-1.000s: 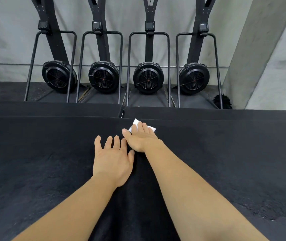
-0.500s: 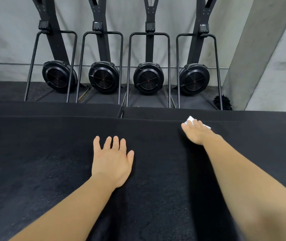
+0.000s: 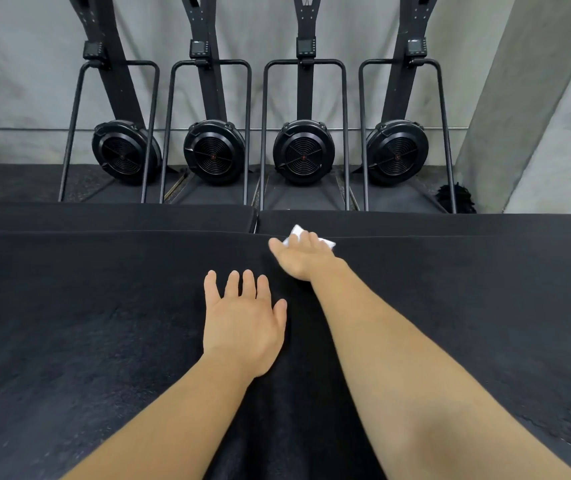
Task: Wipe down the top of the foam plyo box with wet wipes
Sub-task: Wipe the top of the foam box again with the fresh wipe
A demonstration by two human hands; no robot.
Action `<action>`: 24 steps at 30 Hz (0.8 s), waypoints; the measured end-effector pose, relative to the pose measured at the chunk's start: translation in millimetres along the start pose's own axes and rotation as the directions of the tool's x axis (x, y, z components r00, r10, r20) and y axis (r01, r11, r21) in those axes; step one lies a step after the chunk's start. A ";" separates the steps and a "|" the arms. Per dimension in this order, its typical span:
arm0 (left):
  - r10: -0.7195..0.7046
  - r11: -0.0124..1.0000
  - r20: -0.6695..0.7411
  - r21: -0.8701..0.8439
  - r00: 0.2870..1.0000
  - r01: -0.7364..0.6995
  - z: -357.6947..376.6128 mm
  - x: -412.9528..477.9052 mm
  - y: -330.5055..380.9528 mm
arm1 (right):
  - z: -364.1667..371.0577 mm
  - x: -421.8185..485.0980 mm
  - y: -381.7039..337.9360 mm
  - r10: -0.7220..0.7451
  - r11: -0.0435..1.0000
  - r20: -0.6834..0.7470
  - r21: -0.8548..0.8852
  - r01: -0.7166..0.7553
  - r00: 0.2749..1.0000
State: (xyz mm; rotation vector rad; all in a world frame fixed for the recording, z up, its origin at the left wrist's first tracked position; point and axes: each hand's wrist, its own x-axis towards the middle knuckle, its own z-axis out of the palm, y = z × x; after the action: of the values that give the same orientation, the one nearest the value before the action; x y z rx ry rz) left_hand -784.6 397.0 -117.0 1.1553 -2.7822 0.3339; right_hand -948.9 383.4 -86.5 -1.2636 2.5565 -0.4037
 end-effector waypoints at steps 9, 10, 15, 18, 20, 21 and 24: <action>-0.009 1.000 0.015 0.013 1.000 0.009 -0.4 0.3 0.8 | 1.5 -12.5 -9.6 -0.133 0.990 0.055 0.057 0.129 0.990; -0.010 1.000 0.023 0.025 1.000 0.009 -0.1 0.3 0.9 | -3.5 -12.7 3.0 -0.100 0.994 0.033 0.055 0.098 0.994; -0.008 0.998 0.040 0.069 0.999 0.005 -0.7 0.6 0.8 | -35.7 -16.7 86.0 0.081 0.997 -0.046 0.011 -0.081 0.996; -0.005 0.997 0.042 0.082 0.999 0.001 -1.5 0.7 2.0 | -50.3 -20.8 127.3 0.167 0.986 -0.033 -0.020 -0.168 0.985; -0.005 0.997 0.047 0.082 0.999 0.001 -2.2 0.9 2.0 | -54.0 -21.2 139.4 0.203 0.977 -0.019 -0.060 -0.203 0.979; -0.004 0.997 0.050 0.082 0.999 0.000 -2.4 0.9 2.1 | -53.4 -20.8 140.6 0.218 0.972 -0.019 -0.083 -0.219 0.976; -0.002 0.996 0.047 0.089 0.999 -0.002 -1.8 1.1 1.9 | -45.5 -21.7 127.3 0.280 0.950 -0.032 -0.134 -0.281 0.960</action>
State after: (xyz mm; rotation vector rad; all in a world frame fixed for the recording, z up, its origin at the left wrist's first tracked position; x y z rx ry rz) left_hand -786.7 398.0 -115.3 1.1970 -2.8341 0.4401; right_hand -1044.9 481.0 -87.5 -0.9172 2.7611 -0.1790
